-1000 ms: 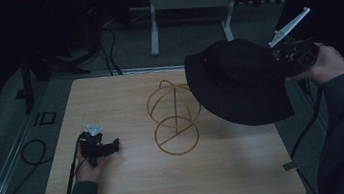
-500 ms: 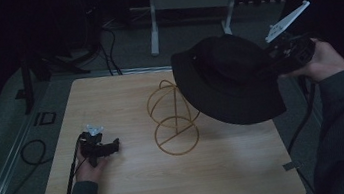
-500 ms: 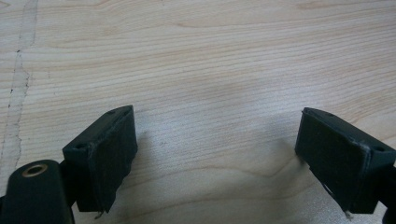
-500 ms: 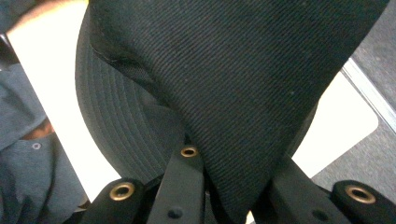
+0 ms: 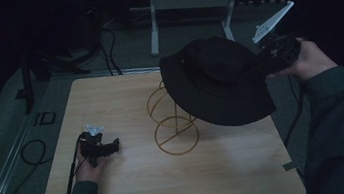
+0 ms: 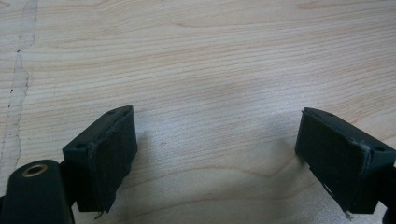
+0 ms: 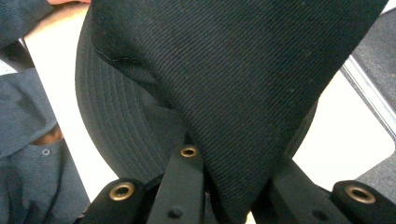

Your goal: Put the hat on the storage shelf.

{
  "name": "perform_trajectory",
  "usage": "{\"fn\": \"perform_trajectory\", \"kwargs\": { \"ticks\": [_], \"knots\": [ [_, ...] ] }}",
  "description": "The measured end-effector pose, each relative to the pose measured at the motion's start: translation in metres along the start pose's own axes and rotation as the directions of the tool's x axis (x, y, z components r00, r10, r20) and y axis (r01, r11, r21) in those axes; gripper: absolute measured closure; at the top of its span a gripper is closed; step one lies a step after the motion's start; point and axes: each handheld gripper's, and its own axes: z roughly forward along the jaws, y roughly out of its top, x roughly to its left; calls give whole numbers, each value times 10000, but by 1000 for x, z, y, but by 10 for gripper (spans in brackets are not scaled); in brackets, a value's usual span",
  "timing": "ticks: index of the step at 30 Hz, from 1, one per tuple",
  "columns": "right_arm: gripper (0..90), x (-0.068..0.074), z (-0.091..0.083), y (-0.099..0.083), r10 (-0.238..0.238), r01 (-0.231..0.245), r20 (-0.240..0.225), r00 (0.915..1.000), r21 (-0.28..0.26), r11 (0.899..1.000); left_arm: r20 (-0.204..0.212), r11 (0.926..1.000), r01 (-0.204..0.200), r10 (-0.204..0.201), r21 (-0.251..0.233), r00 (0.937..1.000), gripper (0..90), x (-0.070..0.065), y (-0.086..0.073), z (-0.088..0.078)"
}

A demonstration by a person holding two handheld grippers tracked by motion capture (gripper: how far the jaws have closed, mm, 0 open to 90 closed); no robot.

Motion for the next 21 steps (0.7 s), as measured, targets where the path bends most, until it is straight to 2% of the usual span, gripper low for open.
{"fn": "perform_trajectory", "kwargs": {
  "ticks": [21],
  "knots": [
    [865, 9, 21, 30, -562, 567, -333, 9979, 137, 9983, 7, 10000, -3, 3, 3, 10000, 130, 0, 0, 0]
  ]
}}
